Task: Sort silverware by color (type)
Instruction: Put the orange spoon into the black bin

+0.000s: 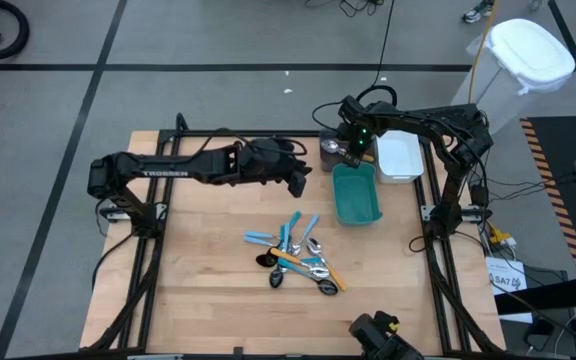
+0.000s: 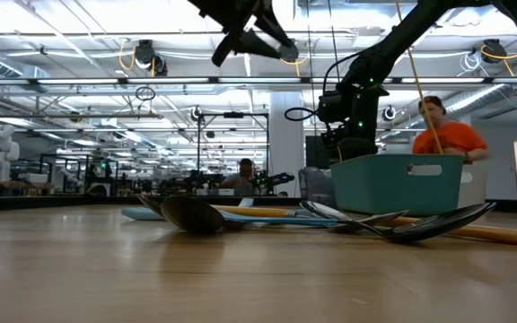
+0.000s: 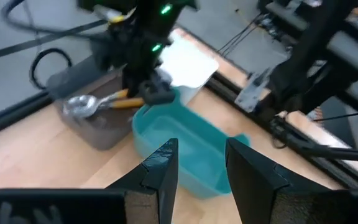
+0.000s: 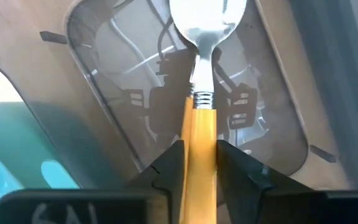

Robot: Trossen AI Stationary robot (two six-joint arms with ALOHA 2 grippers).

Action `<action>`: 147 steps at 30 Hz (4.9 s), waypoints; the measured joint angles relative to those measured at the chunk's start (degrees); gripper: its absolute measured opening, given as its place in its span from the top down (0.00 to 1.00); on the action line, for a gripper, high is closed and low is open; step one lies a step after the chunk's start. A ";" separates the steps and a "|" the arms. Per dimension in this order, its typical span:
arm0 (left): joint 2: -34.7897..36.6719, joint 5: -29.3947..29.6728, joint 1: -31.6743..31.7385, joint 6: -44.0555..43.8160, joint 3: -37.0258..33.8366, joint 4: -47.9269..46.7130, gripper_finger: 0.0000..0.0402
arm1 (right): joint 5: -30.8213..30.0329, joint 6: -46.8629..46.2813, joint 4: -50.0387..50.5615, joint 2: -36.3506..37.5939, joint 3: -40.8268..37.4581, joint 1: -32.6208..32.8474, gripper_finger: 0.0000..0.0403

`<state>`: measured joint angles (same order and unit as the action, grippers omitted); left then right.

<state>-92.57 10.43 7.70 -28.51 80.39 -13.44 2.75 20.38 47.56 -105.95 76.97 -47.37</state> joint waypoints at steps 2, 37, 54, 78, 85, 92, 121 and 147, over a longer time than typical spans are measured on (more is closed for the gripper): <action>0.08 -0.44 0.00 0.67 1.15 -0.23 0.67 | -1.18 -0.66 0.08 0.00 0.00 0.00 0.73; -1.24 -4.34 -11.59 10.35 7.15 -22.98 0.67 | 1.61 -39.70 8.74 34.18 0.52 30.51 0.63; -14.37 -11.43 -14.41 8.79 7.08 -22.54 0.67 | -4.97 -49.92 19.28 35.42 -1.86 43.54 0.63; -14.41 -10.40 -15.67 13.09 7.11 -24.47 0.67 | -7.48 -44.07 20.43 49.30 -13.95 48.26 0.63; -14.69 -10.38 -17.77 21.09 7.11 -24.24 0.61 | -7.46 -40.32 19.01 52.64 -14.14 48.24 0.63; -18.35 -10.68 -18.01 27.02 7.11 -23.77 0.42 | -7.24 -36.85 18.65 55.04 -14.14 48.24 0.63; -27.07 -11.94 -17.75 36.45 7.14 -21.98 0.58 | -12.16 -36.41 15.68 57.90 -14.14 48.22 0.63; -30.00 -16.88 -15.95 49.40 7.14 -23.22 0.63 | -17.95 -41.38 10.64 56.17 -14.14 48.22 0.63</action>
<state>-122.56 -6.45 -8.25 20.89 87.53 -36.66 -15.20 -21.00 58.20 -49.78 62.83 0.84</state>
